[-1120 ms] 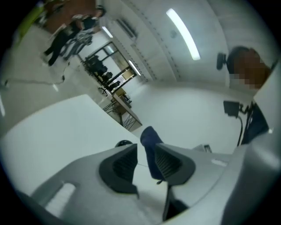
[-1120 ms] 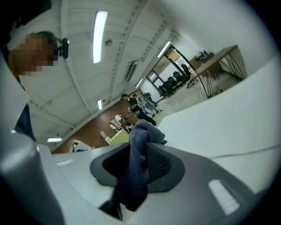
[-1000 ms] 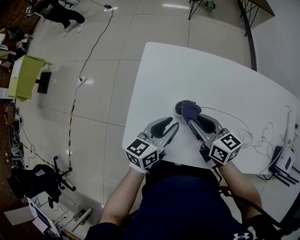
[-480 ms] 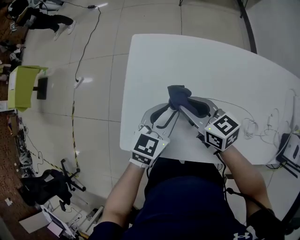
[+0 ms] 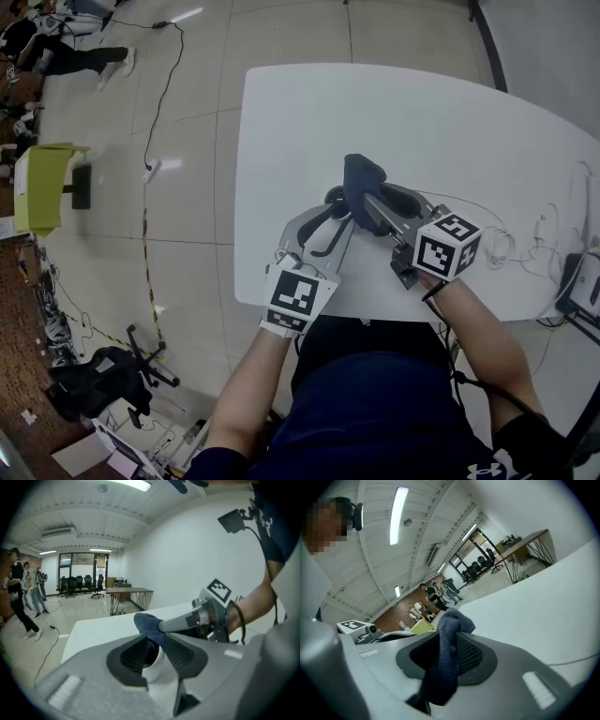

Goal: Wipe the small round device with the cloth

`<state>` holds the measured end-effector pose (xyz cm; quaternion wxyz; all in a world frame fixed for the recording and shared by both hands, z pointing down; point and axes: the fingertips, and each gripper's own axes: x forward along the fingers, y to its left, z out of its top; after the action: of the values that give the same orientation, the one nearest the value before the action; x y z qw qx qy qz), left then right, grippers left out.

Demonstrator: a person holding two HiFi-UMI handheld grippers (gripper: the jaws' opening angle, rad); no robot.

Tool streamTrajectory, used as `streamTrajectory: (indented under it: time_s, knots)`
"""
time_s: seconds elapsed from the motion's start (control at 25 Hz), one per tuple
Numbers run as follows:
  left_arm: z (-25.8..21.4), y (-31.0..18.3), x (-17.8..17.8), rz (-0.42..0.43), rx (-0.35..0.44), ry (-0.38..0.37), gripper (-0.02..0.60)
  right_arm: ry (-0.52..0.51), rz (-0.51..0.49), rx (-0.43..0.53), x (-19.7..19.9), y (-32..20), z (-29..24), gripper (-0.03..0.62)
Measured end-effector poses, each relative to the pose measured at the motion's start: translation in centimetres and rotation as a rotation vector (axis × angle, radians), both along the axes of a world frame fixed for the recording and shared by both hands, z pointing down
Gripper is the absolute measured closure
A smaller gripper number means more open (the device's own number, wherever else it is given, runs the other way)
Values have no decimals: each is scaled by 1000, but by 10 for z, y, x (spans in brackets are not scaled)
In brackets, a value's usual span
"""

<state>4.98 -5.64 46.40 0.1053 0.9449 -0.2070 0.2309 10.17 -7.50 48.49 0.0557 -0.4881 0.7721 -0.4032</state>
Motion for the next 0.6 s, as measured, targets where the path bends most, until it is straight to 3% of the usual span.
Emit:
streamTrajectory:
  time_s: [0.24,0.44,0.6]
  knots:
    - [11,2,1,5,8,-46,466,-59,55,-103,10,4,39,480]
    - [13,1,2,0,12,-55,466,37,28,-145,9,14,67,480]
    - [14,0,3,2,21,-60,466,205,-18,-172,8,18,83,480]
